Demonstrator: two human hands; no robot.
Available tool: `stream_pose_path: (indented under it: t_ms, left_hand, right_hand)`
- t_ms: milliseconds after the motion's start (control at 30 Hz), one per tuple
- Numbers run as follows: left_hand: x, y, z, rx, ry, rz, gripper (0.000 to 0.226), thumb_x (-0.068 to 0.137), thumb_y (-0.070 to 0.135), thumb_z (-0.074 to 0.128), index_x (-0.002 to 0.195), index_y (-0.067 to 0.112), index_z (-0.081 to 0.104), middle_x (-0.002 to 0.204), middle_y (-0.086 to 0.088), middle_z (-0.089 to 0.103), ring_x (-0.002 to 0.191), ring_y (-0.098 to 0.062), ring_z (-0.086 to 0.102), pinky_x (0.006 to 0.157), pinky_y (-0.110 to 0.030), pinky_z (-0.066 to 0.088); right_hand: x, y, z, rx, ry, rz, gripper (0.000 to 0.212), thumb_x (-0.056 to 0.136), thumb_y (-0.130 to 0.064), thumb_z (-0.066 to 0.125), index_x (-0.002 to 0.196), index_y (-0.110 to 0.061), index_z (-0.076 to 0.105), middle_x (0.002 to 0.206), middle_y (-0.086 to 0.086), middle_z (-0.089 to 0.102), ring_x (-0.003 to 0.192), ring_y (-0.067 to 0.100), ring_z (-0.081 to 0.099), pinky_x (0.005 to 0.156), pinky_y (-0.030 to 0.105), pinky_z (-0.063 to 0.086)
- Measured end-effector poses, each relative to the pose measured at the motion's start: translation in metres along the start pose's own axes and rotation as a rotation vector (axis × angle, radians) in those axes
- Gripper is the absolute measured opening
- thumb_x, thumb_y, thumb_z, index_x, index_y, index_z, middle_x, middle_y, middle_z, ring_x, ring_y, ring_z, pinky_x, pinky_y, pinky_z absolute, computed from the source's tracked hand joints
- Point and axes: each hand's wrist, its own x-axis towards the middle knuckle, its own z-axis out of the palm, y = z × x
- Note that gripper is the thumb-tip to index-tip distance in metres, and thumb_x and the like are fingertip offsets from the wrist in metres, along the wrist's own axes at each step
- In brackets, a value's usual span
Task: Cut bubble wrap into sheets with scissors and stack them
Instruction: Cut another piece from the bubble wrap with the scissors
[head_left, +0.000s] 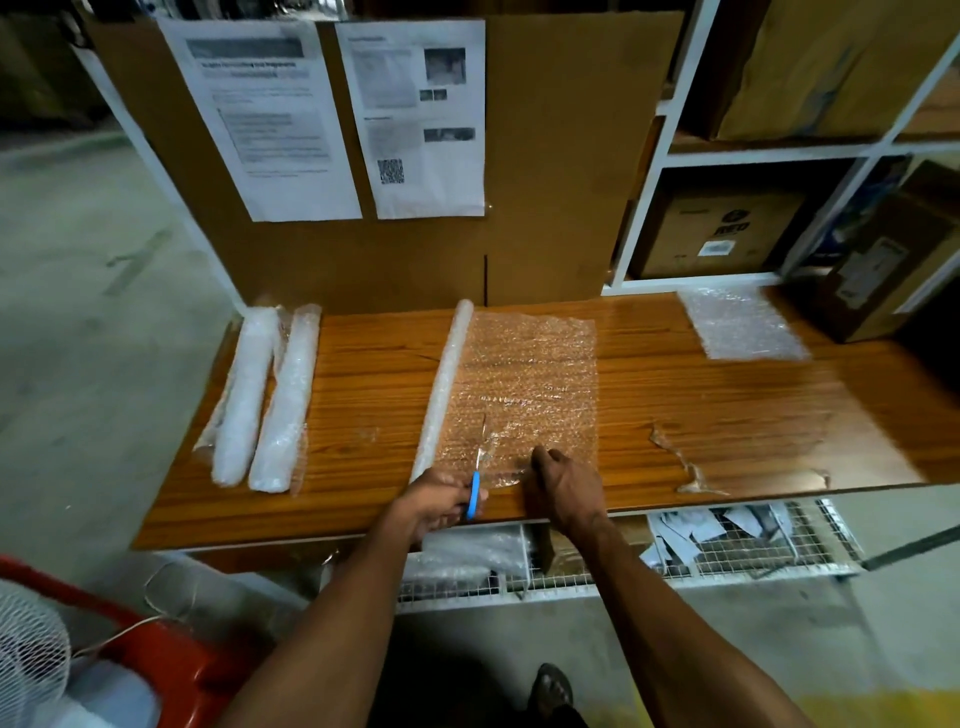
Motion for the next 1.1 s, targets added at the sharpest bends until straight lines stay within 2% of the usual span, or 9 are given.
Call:
stream_pose_path:
  t_ms: [100,200,267,333,467,700,867,1000,1100]
  left_hand:
    - [-0.004,-0.005,-0.003,0.020,0.049,-0.002,0.023,0.085,0.022,0.085,0.100,0.008,0.076,0.100,-0.015,0.079,0.057,-0.005,0.062,0.049,-0.017,0.042]
    - [-0.013,-0.008,-0.007,0.024,0.005,0.002,0.029,0.084,0.026,0.086,0.103,0.007,0.076,0.100,-0.016,0.079,0.058,-0.004,0.065,0.054,-0.019,0.042]
    - [-0.018,-0.011,-0.010,0.032,-0.029,-0.003,0.028,0.085,0.025,0.084,0.106,0.009,0.075,0.101,-0.016,0.079,0.057,-0.002,0.066,0.054,-0.018,0.041]
    - [-0.023,-0.015,-0.011,0.037,-0.055,-0.010,0.029,0.087,0.022,0.083,0.111,0.009,0.073,0.099,-0.015,0.079,0.061,-0.003,0.070,0.054,-0.018,0.039]
    - [-0.027,-0.022,-0.014,0.036,-0.059,-0.012,0.035,0.087,0.019,0.083,0.114,0.001,0.072,0.104,-0.022,0.077,0.071,-0.011,0.071,0.054,-0.020,0.038]
    - [-0.043,-0.033,-0.018,0.047,-0.102,-0.054,0.022,0.090,0.021,0.080,0.105,0.005,0.076,0.104,-0.015,0.079,0.094,-0.016,0.073,0.062,-0.019,0.046]
    - [-0.051,-0.045,-0.021,0.058,-0.098,-0.108,0.026,0.093,0.019,0.077,0.112,0.002,0.073,0.106,-0.015,0.078,0.088,-0.014,0.075,0.062,-0.018,0.047]
    - [-0.053,-0.052,-0.024,0.051,-0.096,-0.126,0.024,0.093,0.018,0.076,0.110,0.002,0.073,0.107,-0.016,0.078,0.098,-0.019,0.074,0.063,-0.019,0.049]
    - [-0.054,-0.054,-0.026,0.062,-0.098,-0.147,0.021,0.094,0.018,0.075,0.110,0.004,0.072,0.105,-0.013,0.079,0.103,-0.020,0.076,0.068,-0.021,0.052]
  right_hand:
    - [-0.004,-0.003,0.009,0.055,-0.028,0.029,0.051,0.096,-0.019,0.074,0.135,-0.025,0.040,0.120,0.005,0.063,0.081,0.015,0.059,0.071,0.027,0.054]
    - [-0.010,-0.008,0.015,0.104,-0.003,0.024,0.031,0.100,-0.022,0.067,0.125,-0.027,0.050,0.121,0.002,0.063,0.091,0.019,0.064,0.080,0.033,0.060]
    - [-0.009,-0.012,0.019,0.077,0.005,0.008,0.046,0.094,-0.014,0.073,0.132,-0.024,0.047,0.132,0.006,0.058,0.097,0.022,0.065,0.081,0.034,0.059]
    - [-0.013,-0.017,0.022,0.098,-0.001,-0.007,0.062,0.088,-0.009,0.079,0.138,-0.021,0.044,0.139,0.009,0.054,0.105,0.024,0.063,0.086,0.034,0.058]
    - [-0.021,-0.026,0.024,0.019,-0.028,-0.004,0.071,0.087,-0.002,0.078,0.145,-0.020,0.041,0.143,0.011,0.049,0.115,0.023,0.058,0.097,0.037,0.058]
    - [-0.026,-0.031,0.013,0.017,-0.079,0.030,0.058,0.094,-0.010,0.072,0.144,-0.020,0.044,0.142,0.010,0.044,0.114,0.024,0.057,0.092,0.035,0.056]
    - [-0.030,-0.037,0.015,-0.112,-0.088,-0.056,0.059,0.095,-0.023,0.075,0.146,-0.026,0.046,0.144,0.008,0.045,0.126,0.027,0.050,0.097,0.042,0.056]
    - [-0.030,-0.044,0.019,-0.159,-0.066,-0.075,0.062,0.091,-0.019,0.079,0.144,-0.023,0.048,0.142,0.010,0.049,0.127,0.028,0.050,0.105,0.042,0.051]
    - [-0.028,-0.043,0.019,-0.118,-0.047,-0.071,0.051,0.095,-0.023,0.075,0.140,-0.023,0.051,0.141,0.008,0.052,0.127,0.027,0.050,0.105,0.042,0.050]
